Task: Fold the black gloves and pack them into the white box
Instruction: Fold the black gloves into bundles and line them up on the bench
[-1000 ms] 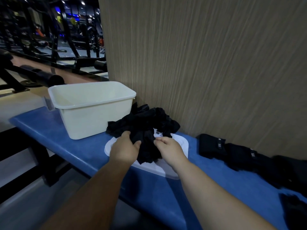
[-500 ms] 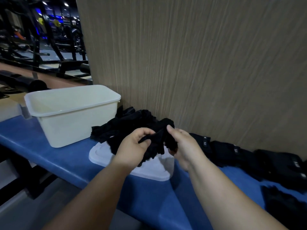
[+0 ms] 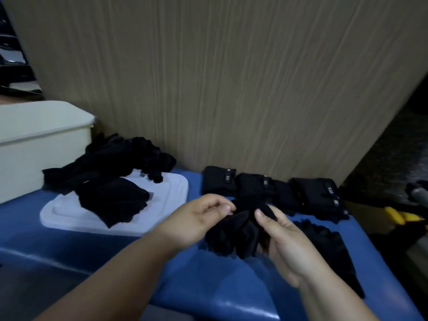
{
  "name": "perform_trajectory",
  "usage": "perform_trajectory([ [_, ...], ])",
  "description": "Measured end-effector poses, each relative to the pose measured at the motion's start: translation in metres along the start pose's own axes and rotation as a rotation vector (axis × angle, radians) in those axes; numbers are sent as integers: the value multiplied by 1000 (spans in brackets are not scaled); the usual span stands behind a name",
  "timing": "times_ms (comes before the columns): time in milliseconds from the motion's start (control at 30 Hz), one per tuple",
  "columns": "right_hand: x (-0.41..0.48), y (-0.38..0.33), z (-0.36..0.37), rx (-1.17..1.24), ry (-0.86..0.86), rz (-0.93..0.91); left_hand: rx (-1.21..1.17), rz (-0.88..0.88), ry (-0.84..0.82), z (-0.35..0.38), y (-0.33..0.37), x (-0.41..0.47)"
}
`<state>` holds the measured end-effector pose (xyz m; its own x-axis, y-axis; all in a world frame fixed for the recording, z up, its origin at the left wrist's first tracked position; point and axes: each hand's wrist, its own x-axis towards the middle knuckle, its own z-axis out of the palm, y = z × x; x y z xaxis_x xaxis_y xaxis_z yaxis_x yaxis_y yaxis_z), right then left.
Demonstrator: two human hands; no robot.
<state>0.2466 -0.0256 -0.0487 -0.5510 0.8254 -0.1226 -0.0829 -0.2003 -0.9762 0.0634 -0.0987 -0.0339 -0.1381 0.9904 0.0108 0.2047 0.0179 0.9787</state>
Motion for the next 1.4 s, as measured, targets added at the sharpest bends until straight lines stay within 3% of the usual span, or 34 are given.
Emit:
perform_trajectory([
  [167,-6,5,-14,-28,-28,9,111,-7,27,24,-2,11],
  [600,1,-5,-51,-11,-127,-5,-58,-23,-2,62,-8,34],
  [800,1,-10,-60,-45,-36,-134,-127,58,30,72,-6,40],
  [933,0,-9,-66,-162,-76,-242,-201,-120,88,74,-2,45],
  [1067,-1,-5,-64,-316,-114,-301,-276,-255,-7,72,-2,40],
  [1267,-3,-3,-63,-600,62,-407,-285,-138,-211,63,-7,33],
  [1400,-4,0,-59,-597,66,-418,-186,-69,-224,62,-10,29],
])
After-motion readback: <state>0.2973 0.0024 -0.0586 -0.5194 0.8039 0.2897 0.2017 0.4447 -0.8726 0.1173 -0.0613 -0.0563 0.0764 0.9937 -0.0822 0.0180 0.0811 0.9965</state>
